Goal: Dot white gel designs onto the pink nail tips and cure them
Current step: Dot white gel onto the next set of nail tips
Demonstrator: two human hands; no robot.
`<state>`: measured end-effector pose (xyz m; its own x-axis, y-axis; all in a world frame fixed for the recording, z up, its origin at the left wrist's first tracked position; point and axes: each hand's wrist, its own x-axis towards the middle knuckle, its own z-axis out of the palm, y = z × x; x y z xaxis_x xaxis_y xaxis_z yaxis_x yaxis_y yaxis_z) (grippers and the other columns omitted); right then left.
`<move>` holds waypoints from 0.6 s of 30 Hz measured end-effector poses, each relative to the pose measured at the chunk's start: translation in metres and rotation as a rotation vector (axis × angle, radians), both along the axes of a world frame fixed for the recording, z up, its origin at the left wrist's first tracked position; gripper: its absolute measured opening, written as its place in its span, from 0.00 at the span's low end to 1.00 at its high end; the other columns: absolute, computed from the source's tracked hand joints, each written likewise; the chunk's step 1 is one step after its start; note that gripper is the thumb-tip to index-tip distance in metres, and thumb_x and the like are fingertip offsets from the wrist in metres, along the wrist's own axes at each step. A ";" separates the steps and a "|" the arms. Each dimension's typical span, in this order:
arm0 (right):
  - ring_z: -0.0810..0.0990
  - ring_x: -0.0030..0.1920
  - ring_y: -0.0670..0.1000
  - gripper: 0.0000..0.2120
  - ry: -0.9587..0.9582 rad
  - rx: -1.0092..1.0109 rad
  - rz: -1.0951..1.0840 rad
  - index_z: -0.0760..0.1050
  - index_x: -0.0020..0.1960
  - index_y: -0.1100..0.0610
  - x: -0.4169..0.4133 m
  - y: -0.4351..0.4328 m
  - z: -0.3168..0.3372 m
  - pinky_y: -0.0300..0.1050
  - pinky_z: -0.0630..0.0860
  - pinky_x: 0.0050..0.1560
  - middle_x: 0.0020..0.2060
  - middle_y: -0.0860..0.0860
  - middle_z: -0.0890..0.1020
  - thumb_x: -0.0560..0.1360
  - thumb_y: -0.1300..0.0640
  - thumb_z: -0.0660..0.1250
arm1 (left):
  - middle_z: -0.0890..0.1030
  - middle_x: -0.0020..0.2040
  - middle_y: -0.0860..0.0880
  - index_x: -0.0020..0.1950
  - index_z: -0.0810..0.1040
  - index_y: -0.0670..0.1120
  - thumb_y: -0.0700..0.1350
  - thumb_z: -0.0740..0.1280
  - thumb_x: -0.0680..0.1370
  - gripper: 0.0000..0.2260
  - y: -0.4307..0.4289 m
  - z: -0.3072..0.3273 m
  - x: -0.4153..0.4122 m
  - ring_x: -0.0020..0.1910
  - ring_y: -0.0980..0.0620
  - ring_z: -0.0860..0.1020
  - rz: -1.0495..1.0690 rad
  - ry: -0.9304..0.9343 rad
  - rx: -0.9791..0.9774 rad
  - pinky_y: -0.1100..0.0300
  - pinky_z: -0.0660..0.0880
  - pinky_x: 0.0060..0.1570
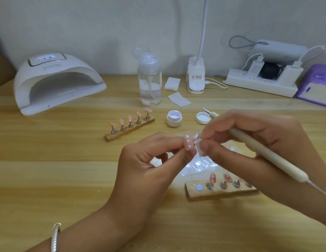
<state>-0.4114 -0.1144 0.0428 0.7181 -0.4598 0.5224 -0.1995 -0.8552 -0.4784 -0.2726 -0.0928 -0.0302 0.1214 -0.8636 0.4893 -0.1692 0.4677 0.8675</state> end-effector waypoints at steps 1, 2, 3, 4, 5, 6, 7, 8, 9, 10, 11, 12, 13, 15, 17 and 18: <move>0.84 0.36 0.45 0.03 -0.045 0.066 -0.022 0.81 0.44 0.54 -0.017 0.008 -0.004 0.30 0.76 0.38 0.34 0.47 0.84 0.71 0.59 0.74 | 0.83 0.37 0.55 0.43 0.87 0.49 0.44 0.75 0.73 0.01 0.000 0.000 0.000 0.37 0.57 0.76 -0.002 -0.004 -0.004 0.61 0.72 0.38; 0.84 0.36 0.46 0.03 -0.113 0.235 -0.171 0.81 0.43 0.55 -0.025 -0.014 -0.009 0.31 0.77 0.37 0.33 0.48 0.84 0.71 0.60 0.74 | 0.83 0.38 0.54 0.44 0.87 0.50 0.44 0.75 0.74 0.01 0.000 -0.001 0.001 0.38 0.56 0.77 -0.003 -0.006 -0.008 0.59 0.72 0.38; 0.84 0.35 0.46 0.03 -0.137 0.223 -0.143 0.81 0.43 0.56 -0.034 -0.016 -0.013 0.32 0.77 0.36 0.33 0.48 0.84 0.71 0.60 0.74 | 0.84 0.39 0.54 0.45 0.87 0.50 0.45 0.74 0.74 0.02 0.000 -0.001 0.001 0.38 0.55 0.78 -0.003 -0.005 -0.010 0.57 0.73 0.38; 0.84 0.35 0.46 0.03 -0.165 0.246 -0.134 0.81 0.43 0.56 -0.043 -0.017 -0.020 0.32 0.77 0.36 0.33 0.49 0.84 0.71 0.61 0.73 | 0.84 0.40 0.53 0.46 0.87 0.51 0.46 0.73 0.74 0.03 0.000 -0.002 0.001 0.39 0.54 0.78 -0.005 0.000 -0.011 0.56 0.73 0.38; 0.84 0.35 0.46 0.03 -0.175 0.242 -0.170 0.81 0.43 0.56 -0.041 -0.019 -0.021 0.31 0.76 0.35 0.33 0.48 0.84 0.71 0.61 0.73 | 0.84 0.40 0.52 0.46 0.87 0.52 0.46 0.72 0.74 0.04 0.000 -0.002 0.001 0.40 0.52 0.79 -0.009 0.007 -0.010 0.54 0.73 0.38; 0.83 0.35 0.45 0.03 -0.153 0.219 -0.169 0.81 0.43 0.55 -0.036 -0.021 -0.019 0.29 0.75 0.35 0.33 0.48 0.83 0.71 0.61 0.73 | 0.85 0.41 0.51 0.46 0.87 0.52 0.46 0.72 0.74 0.04 -0.001 -0.002 0.000 0.40 0.51 0.79 -0.012 0.012 -0.008 0.52 0.73 0.38; 0.83 0.35 0.44 0.03 -0.150 0.187 -0.177 0.81 0.43 0.55 -0.038 -0.023 -0.023 0.28 0.74 0.35 0.33 0.48 0.83 0.71 0.61 0.73 | 0.85 0.41 0.51 0.46 0.87 0.52 0.45 0.72 0.74 0.04 0.000 -0.003 0.000 0.40 0.49 0.79 -0.014 0.015 -0.006 0.51 0.73 0.38; 0.83 0.35 0.43 0.03 -0.161 0.191 -0.171 0.81 0.43 0.55 -0.039 -0.023 -0.024 0.27 0.73 0.36 0.33 0.47 0.83 0.71 0.61 0.73 | 0.85 0.42 0.50 0.46 0.87 0.52 0.45 0.72 0.74 0.04 0.000 -0.003 0.000 0.41 0.48 0.80 -0.015 0.016 -0.004 0.50 0.73 0.38; 0.83 0.35 0.44 0.03 -0.166 0.200 -0.161 0.81 0.43 0.55 -0.040 -0.022 -0.022 0.27 0.73 0.38 0.33 0.47 0.83 0.71 0.61 0.73 | 0.85 0.42 0.50 0.45 0.87 0.51 0.46 0.72 0.74 0.04 0.000 -0.003 0.000 0.41 0.48 0.80 -0.016 0.016 0.000 0.51 0.73 0.39; 0.83 0.36 0.44 0.03 -0.158 0.198 -0.169 0.81 0.43 0.55 -0.041 -0.023 -0.022 0.27 0.73 0.39 0.34 0.47 0.83 0.71 0.61 0.73 | 0.85 0.42 0.50 0.45 0.87 0.51 0.46 0.72 0.74 0.03 0.000 -0.003 0.001 0.41 0.48 0.80 -0.018 0.016 0.005 0.51 0.74 0.39; 0.84 0.36 0.45 0.03 -0.149 0.198 -0.173 0.81 0.43 0.55 -0.040 -0.022 -0.022 0.28 0.74 0.40 0.34 0.47 0.83 0.71 0.61 0.73 | 0.85 0.42 0.50 0.44 0.86 0.51 0.46 0.72 0.74 0.03 0.000 -0.003 0.001 0.41 0.48 0.80 -0.021 0.013 0.010 0.52 0.74 0.39; 0.84 0.36 0.45 0.03 -0.152 0.197 -0.168 0.81 0.44 0.55 -0.040 -0.023 -0.022 0.29 0.74 0.40 0.34 0.48 0.84 0.71 0.61 0.73 | 0.84 0.42 0.50 0.44 0.86 0.51 0.45 0.72 0.74 0.04 0.000 -0.003 0.001 0.41 0.48 0.80 -0.024 0.007 0.015 0.54 0.74 0.39; 0.84 0.37 0.46 0.03 -0.156 0.197 -0.174 0.81 0.44 0.54 -0.038 -0.023 -0.022 0.29 0.75 0.40 0.34 0.48 0.84 0.71 0.61 0.73 | 0.84 0.42 0.50 0.45 0.87 0.51 0.45 0.72 0.75 0.04 0.000 -0.003 0.001 0.41 0.49 0.79 -0.027 0.001 0.021 0.55 0.74 0.39; 0.83 0.36 0.46 0.04 -0.139 0.187 -0.173 0.81 0.43 0.54 -0.038 -0.023 -0.022 0.29 0.75 0.40 0.34 0.48 0.83 0.71 0.61 0.73 | 0.84 0.42 0.50 0.46 0.87 0.51 0.45 0.72 0.75 0.04 0.000 -0.002 0.001 0.41 0.49 0.79 -0.034 -0.002 0.030 0.55 0.73 0.39; 0.82 0.35 0.46 0.04 -0.124 0.175 -0.176 0.82 0.43 0.53 -0.038 -0.022 -0.020 0.29 0.74 0.39 0.33 0.48 0.83 0.71 0.61 0.73 | 0.84 0.43 0.50 0.47 0.87 0.51 0.46 0.72 0.74 0.04 0.000 -0.002 0.000 0.41 0.46 0.79 -0.036 0.003 0.034 0.53 0.73 0.39; 0.82 0.35 0.46 0.04 -0.114 0.157 -0.188 0.82 0.43 0.53 -0.037 -0.021 -0.019 0.29 0.74 0.39 0.33 0.48 0.82 0.70 0.61 0.73 | 0.84 0.43 0.49 0.47 0.87 0.51 0.45 0.72 0.74 0.04 0.000 -0.002 0.000 0.41 0.46 0.79 -0.036 0.003 0.034 0.52 0.73 0.39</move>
